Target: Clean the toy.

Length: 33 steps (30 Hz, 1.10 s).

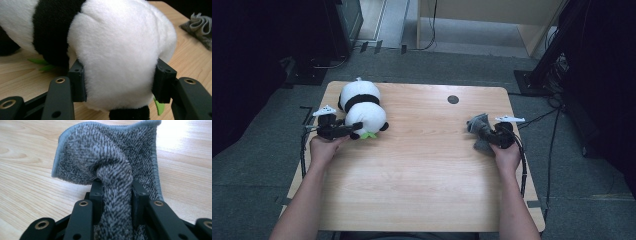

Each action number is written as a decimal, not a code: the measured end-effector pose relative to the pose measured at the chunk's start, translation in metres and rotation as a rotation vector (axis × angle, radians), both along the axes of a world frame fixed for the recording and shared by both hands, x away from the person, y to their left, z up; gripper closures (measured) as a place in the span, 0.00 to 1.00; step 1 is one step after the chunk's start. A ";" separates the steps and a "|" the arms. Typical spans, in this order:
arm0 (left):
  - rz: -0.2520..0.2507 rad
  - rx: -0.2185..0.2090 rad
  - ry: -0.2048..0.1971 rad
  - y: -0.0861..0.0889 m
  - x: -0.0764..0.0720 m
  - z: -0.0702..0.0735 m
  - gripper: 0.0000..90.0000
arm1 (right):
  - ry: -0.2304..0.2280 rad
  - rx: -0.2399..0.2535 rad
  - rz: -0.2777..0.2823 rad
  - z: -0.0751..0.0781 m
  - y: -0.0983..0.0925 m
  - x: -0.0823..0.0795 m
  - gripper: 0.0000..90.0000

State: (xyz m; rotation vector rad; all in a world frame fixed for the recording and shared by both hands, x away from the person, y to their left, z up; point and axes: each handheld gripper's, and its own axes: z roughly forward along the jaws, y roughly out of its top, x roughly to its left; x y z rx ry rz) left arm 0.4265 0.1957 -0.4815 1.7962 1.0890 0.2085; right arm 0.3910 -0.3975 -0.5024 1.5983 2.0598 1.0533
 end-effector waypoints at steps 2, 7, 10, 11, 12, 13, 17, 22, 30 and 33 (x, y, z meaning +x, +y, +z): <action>0.003 -0.011 0.004 0.001 0.001 -0.002 0.41 | -0.010 -0.026 0.012 -0.004 0.002 0.001 0.73; -0.001 -0.011 0.003 0.001 0.002 -0.005 0.30 | -0.014 -0.037 0.004 -0.006 0.002 0.002 0.66; -0.003 -0.012 0.013 0.000 0.002 -0.004 0.22 | 0.001 -0.001 -0.008 -0.004 0.001 0.002 0.59; -0.009 -0.014 0.020 0.000 0.002 -0.003 0.22 | 0.001 -0.001 -0.008 -0.004 0.001 0.002 0.59; -0.014 -0.009 0.023 -0.001 0.003 -0.002 0.18 | -0.006 -0.002 -0.015 -0.002 -0.001 0.002 0.49; -0.013 0.023 0.014 -0.004 0.002 -0.001 0.15 | -0.010 -0.005 -0.017 -0.001 -0.001 0.001 0.46; 0.002 0.049 0.026 -0.006 0.001 0.003 0.14 | -0.030 0.013 -0.039 0.009 -0.004 -0.002 0.38; -0.003 0.052 0.050 -0.004 0.001 0.004 0.09 | -0.044 0.047 -0.035 0.017 -0.005 -0.007 0.34; 0.005 0.108 -0.010 -0.008 -0.010 0.016 0.00 | -0.056 -0.018 -0.009 0.031 0.011 -0.016 0.32; -0.004 0.144 -0.035 -0.011 -0.018 0.024 0.00 | -0.056 -0.007 -0.002 0.036 0.013 -0.020 0.32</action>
